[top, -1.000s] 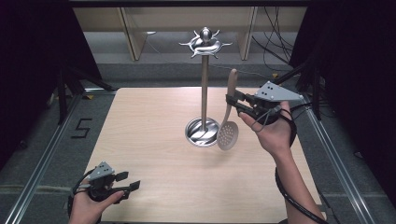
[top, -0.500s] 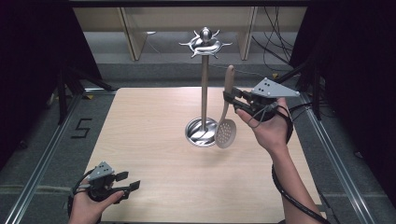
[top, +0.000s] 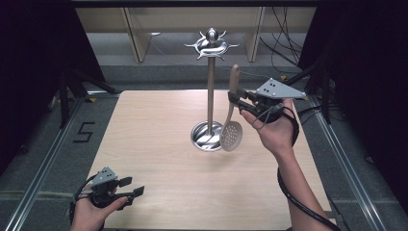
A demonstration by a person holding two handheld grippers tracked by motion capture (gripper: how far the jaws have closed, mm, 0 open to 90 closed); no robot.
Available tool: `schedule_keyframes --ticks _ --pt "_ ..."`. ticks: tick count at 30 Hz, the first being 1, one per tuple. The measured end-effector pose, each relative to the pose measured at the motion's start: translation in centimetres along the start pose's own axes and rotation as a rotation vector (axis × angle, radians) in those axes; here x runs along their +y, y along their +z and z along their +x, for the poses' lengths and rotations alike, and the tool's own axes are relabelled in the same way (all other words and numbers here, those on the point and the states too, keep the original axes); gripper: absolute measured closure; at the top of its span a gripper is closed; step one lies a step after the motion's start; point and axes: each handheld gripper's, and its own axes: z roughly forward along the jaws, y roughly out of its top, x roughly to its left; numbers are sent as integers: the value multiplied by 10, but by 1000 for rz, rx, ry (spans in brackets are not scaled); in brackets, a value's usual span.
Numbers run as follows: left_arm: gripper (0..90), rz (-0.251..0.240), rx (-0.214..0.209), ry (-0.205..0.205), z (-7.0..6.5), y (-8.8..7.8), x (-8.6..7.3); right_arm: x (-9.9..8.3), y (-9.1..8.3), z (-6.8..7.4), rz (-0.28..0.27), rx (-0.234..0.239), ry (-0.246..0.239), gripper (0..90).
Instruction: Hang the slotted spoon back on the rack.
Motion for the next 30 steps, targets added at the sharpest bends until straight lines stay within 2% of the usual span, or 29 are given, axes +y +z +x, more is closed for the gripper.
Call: schedule_keyframes --ticks 2,3,9,11,16,18,20,23,28,30 --pt "345 -1 0 0 0 0 0 1 1 0 -4 -2 -1 717" --pt "345 -1 0 -1 0 0 0 1 2 1 -2 4 13 717" --pt "345 -1 0 -8 -1 0 0 5 7 1 -4 -7 0 717" --pt "345 2 -2 -5 0 0 0 6 10 3 2 -7 18 717" --pt "345 -5 -2 -8 -1 0 0 9 13 3 1 -10 2 717" --pt "345 -8 -1 -3 -1 0 0 10 16 4 12 -2 24 716" --pt "345 -8 0 -7 -1 0 0 10 18 2 1 -9 10 717" --pt "345 -5 -3 -7 -1 0 0 10 20 3 19 -4 25 717" --pt "345 -8 -2 -10 -1 0 -1 12 23 1 24 -14 12 716" --pt "345 -6 1 -9 -1 0 0 13 25 2 27 -9 21 717"
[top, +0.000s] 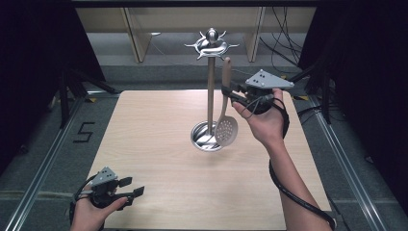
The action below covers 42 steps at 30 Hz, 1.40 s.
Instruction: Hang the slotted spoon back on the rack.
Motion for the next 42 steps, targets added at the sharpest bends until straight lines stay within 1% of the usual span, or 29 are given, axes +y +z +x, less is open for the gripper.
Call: schedule_keyframes --ticks 1,3,4,6,8,9,10,13,14,15,16,17,20,21,22,23,26,28,30,31,34,35,37,38,40,41,42 --pt "345 2 -1 2 0 0 0 1 1 -1 1 -6 -8 716" --pt "345 2 1 -2 0 0 0 1 2 -1 4 -7 -2 716" --pt "345 2 0 -2 0 0 0 1 3 -1 14 -4 0 716" --pt "345 4 1 0 0 0 0 1 4 -2 13 -2 -2 716" --pt "345 6 2 1 0 -1 0 2 5 -3 12 -11 -5 716" --pt "345 5 2 1 0 -1 0 2 6 -2 22 0 3 716" --pt "345 5 -1 6 0 -1 0 2 6 -2 22 0 3 716" --pt "346 10 0 2 0 -1 0 3 8 -3 23 -6 -9 716" --pt "346 10 0 2 0 -1 0 4 9 -2 25 -3 10 716" --pt "346 11 0 2 0 -1 0 4 9 -2 25 -3 10 716" --pt "346 11 0 -1 0 -1 0 4 10 -3 24 -5 -6 716" --pt "346 11 0 0 0 -1 0 5 11 -4 32 5 -3 716" --pt "346 11 0 0 0 -1 0 5 13 -4 31 -3 -5 715" --pt "346 11 -1 1 0 -1 0 5 13 -3 35 0 9 715" --pt "346 10 -2 1 0 -1 0 6 14 -3 37 0 14 715" --pt "346 10 -1 1 0 -1 0 6 15 -3 33 2 3 715" --pt "347 10 -1 1 0 -1 0 7 16 -4 39 1 -1 715" --pt "347 10 -1 0 0 -1 0 7 17 -4 42 0 8 715" --pt "347 10 -3 1 0 -1 0 8 18 -4 40 2 6 714" --pt "347 10 -3 0 0 -1 0 8 19 -4 40 8 12 714" --pt "347 11 -1 1 0 -1 0 9 18 -3 52 5 15 713" --pt "347 11 -2 4 0 -1 0 9 18 -4 44 1 3 712" --pt "347 12 -5 5 0 -1 0 9 18 -4 44 4 -2 710" --pt "347 12 -5 4 0 -1 0 9 18 -3 49 9 11 708" --pt "347 11 -5 4 0 -1 0 9 18 -4 38 1 -3 698" --pt "347 12 -5 4 0 -1 0 9 17 -3 35 3 8 693" --pt "347 12 -5 4 0 -1 0 10 16 -3 31 1 2 687"
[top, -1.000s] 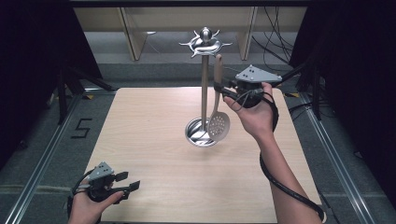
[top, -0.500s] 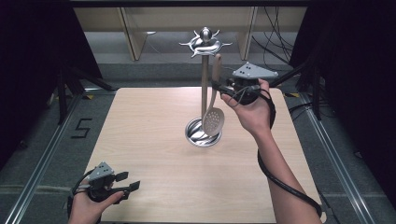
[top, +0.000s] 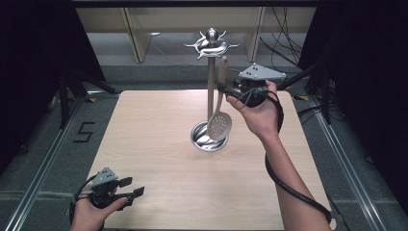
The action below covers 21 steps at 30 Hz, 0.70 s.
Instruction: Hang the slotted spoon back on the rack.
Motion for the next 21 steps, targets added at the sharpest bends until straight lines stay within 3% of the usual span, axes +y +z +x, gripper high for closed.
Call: schedule_keyframes --ticks 10,15,21 --pt "347 2 -2 -1 -1 1 0 1 -4 2 -14 -3 3 585" --pt "348 -2 -5 4 0 1 0 1 -6 1 -22 -28 0 534" --pt "349 -5 2 3 0 0 -1 -7 -21 1 -17 -31 -10 460"
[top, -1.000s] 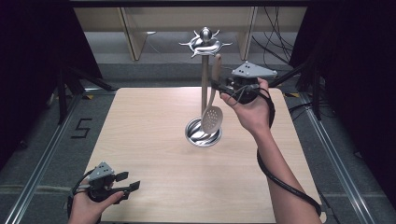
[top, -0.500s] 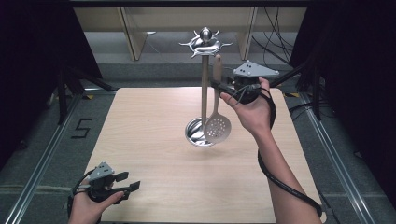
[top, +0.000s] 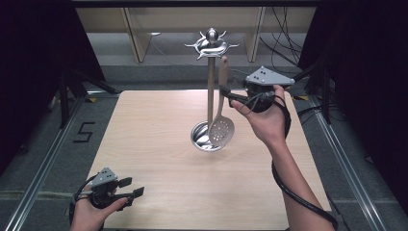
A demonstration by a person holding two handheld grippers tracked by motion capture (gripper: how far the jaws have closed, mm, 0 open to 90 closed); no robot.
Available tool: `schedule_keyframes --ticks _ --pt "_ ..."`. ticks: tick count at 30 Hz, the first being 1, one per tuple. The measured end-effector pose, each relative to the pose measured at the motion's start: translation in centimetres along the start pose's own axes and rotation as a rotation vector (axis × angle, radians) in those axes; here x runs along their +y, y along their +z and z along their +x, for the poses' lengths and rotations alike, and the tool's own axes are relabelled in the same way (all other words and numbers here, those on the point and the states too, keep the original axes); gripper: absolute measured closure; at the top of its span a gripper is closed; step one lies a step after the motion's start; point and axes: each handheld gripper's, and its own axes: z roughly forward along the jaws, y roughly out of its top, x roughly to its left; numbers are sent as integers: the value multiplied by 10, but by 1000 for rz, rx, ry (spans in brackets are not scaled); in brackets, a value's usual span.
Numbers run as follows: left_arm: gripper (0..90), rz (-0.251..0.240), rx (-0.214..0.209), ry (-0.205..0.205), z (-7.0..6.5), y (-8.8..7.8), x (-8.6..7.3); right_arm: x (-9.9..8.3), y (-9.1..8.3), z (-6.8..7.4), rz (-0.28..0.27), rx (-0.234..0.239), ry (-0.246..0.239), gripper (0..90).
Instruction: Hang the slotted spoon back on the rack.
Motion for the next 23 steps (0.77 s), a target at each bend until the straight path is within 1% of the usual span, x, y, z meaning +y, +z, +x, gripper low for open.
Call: schedule_keyframes --ticks 2,3,4,6,7,8,10,11,12,13,14,15,16,17,18,19,20,21,22,23 --pt "349 -2 0 2 0 0 0 -6 -10 0 15 -12 -11 454" --pt "349 3 -1 8 0 0 0 -9 -14 -1 16 -9 -28 452" --pt "349 2 2 0 -1 0 0 -14 -19 -1 28 -15 -21 452" --pt "349 6 -1 -1 -1 1 0 -25 -29 1 54 -4 -1 452" --pt "349 4 1 -2 -1 1 0 -32 -34 1 59 -9 -20 453" --pt "349 4 1 -3 -1 1 0 -40 -38 1 73 1 -26 455" --pt "349 7 3 0 -1 1 0 -58 -47 3 111 2 -14 458" --pt "349 8 5 -1 -1 1 0 -67 -52 4 134 -6 -24 461" --pt "349 8 5 5 -1 1 0 -78 -56 5 146 -7 -17 462" --pt "349 8 5 4 -1 1 0 -88 -62 8 175 2 9 464" --pt "349 1 3 2 -1 1 0 -99 -66 7 177 -8 -19 466" --pt "349 1 4 -7 -1 1 0 -110 -71 11 209 -4 18 467" --pt "349 1 4 -6 -2 1 0 -121 -75 12 218 2 16 471" --pt "349 4 5 -3 -2 1 0 -133 -79 16 220 -7 38 477" --pt "349 -1 3 -8 -2 2 0 -154 -87 20 228 -6 48 496" --pt "349 3 5 0 -2 1 1 -154 -87 20 228 -6 48 496" --pt "349 3 2 -1 -3 1 1 -171 -92 27 239 -8 65 497" --pt "349 2 2 0 -3 1 1 -171 -92 27 239 -8 65 497" --pt "349 -7 -2 5 -2 1 0 -176 -94 30 262 -7 64 496" --pt "349 -7 -1 6 -2 1 1 -181 -96 33 276 -6 81 496"
